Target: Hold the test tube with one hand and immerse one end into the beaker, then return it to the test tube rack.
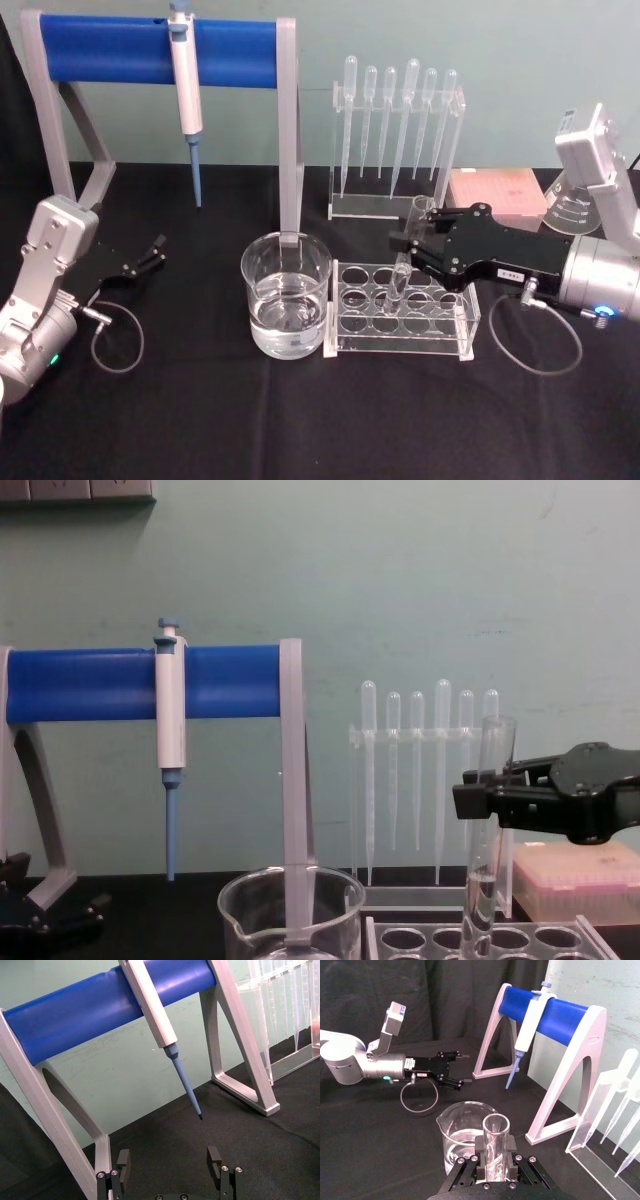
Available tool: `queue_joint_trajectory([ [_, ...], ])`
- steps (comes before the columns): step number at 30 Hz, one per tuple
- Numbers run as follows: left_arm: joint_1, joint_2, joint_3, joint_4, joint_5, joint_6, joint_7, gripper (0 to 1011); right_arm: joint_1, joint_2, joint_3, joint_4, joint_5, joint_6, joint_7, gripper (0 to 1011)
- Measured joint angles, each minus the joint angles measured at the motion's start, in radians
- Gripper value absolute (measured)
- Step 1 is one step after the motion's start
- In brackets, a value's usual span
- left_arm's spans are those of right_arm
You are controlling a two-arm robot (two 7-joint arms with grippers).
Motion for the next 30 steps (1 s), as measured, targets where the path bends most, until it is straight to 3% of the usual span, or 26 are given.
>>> queue_joint_trajectory([
  [30, 0.0, 0.0, 0.0, 0.0, 0.0, 0.0, 0.0, 1000, -0.023, -0.039, -0.004, 0.049, -0.027, -0.012, -0.008, 234],
])
